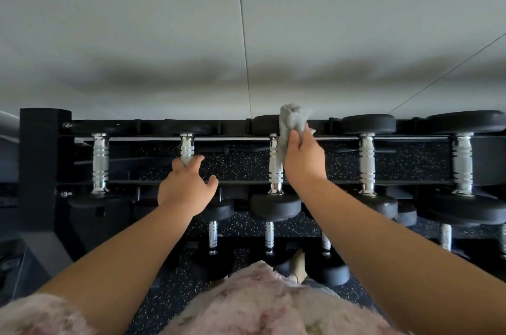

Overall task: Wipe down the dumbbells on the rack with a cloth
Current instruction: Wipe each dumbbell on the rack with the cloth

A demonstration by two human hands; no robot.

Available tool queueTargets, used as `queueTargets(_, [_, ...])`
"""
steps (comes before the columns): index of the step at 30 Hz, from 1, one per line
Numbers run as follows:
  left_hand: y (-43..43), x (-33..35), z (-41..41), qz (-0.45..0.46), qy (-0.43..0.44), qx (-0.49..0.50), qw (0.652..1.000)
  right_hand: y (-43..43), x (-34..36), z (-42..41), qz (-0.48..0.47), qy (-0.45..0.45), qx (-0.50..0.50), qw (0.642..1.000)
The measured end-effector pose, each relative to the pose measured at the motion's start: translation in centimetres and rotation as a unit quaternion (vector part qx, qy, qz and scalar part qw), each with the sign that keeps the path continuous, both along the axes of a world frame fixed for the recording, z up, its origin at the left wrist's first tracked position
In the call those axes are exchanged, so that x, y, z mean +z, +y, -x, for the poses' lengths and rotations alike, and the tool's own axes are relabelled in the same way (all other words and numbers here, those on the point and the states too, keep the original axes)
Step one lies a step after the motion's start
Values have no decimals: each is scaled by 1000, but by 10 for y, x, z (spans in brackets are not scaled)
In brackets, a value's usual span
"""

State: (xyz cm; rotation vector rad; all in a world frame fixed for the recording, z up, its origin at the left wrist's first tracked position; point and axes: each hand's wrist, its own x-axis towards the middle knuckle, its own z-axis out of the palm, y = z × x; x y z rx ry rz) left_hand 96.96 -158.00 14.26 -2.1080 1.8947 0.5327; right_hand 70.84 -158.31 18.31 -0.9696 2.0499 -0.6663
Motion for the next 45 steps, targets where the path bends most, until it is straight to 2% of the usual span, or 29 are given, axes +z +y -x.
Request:
queueTargets(1, [0,-1,0,2,1,0,1000,8,-2,-8,-21,-5,17,1000])
queueTargets(4, [0,0,1,6,0,2,1000,26,-13,-23,-101,81,137,982])
queueTargets(10, [0,0,1,6,10,9,1000,52,-19,-4,-168,105,208,958])
queueTargets(14, [0,-1,1,3,13,11,1000,32,-23,-2,-150,76,203,965])
queueTargets(19, [0,0,0,6,13,8,1000,2,-24,-4,-76,-16,103,992])
queueTargets(21, [0,-1,1,5,11,7,1000,10,-28,-4,-106,-6,136,985])
queueTargets(25, [0,-1,0,12,11,9,1000,48,-30,7,-165,75,237,955])
queueTargets(29, [0,-1,1,7,10,14,1000,74,-2,33,-102,51,180,977])
queueTargets(30, [-1,-1,1,8,10,15,1000,82,4,35,-85,55,192,976])
queueTargets(31, [-1,-2,1,9,10,16,1000,89,7,32,-78,70,227,968])
queueTargets(34, [-1,-2,1,14,12,14,1000,110,-5,7,-61,154,368,915])
queueTargets(38, [0,-3,1,18,13,16,1000,114,-26,-43,105,234,455,853])
queueTargets(40, [0,-3,1,19,16,15,1000,111,-40,-53,138,263,487,821])
queueTargets(42, [0,-1,0,16,24,8,1000,111,-47,-44,144,277,459,832])
queueTargets(45, [1,1,-1,12,29,3,999,124,-38,-16,120,230,353,899])
